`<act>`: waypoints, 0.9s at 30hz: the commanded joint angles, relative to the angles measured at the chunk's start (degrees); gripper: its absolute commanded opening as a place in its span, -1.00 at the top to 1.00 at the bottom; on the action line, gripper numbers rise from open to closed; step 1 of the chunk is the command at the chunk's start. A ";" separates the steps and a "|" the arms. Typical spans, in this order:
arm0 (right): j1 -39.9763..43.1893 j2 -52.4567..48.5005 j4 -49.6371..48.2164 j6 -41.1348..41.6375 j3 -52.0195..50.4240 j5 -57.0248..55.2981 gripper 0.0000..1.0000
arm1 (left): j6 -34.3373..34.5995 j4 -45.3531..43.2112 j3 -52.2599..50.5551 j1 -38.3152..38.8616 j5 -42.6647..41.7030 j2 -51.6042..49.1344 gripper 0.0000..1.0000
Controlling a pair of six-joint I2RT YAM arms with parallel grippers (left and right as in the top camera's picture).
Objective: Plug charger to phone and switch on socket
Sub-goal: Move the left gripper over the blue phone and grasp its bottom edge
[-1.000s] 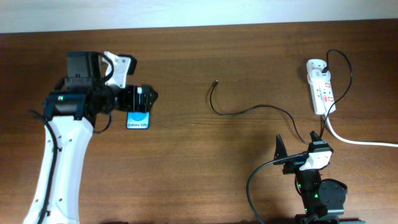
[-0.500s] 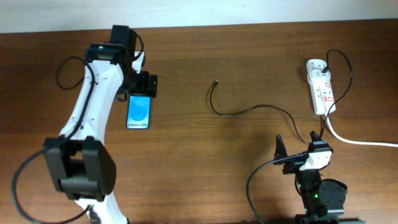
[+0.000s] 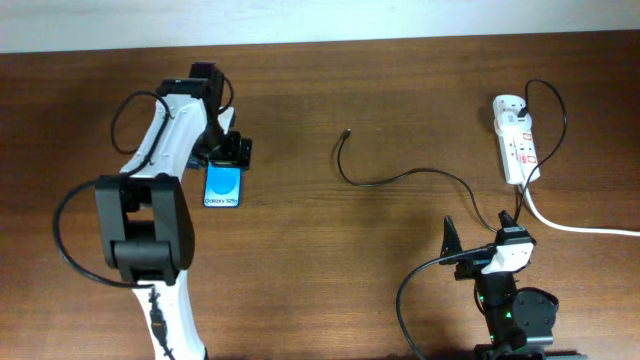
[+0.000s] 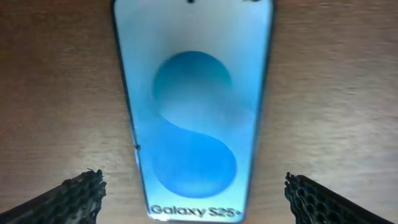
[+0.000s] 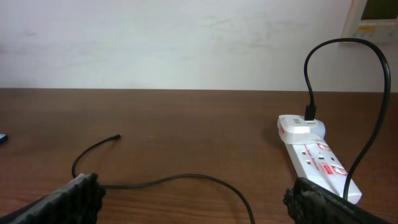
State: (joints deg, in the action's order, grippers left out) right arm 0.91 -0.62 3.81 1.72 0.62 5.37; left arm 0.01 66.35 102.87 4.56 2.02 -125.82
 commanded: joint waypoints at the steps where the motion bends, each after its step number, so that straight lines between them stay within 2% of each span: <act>1: -0.52 0.42 0.28 0.48 -0.31 -0.24 -0.97 | -1.79 -1.40 1.09 -1.14 0.74 -1.81 -0.99; 9: -0.52 0.42 0.28 0.48 -0.31 -0.26 -0.97 | -1.51 -3.43 1.11 -0.96 -2.25 -5.55 -0.99; 22: -0.52 0.42 0.28 0.48 -0.31 -0.24 -0.97 | 0.02 -5.22 1.03 -0.96 -0.90 -5.99 -0.99; 27: -0.52 0.42 0.28 0.50 -0.31 -0.24 -0.97 | -0.02 -6.91 -2.19 -0.96 -0.72 -6.01 -0.99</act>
State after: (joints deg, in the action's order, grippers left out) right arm 0.91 -0.62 3.81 1.72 0.62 5.37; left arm -0.36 60.51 102.61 3.53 0.73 -131.28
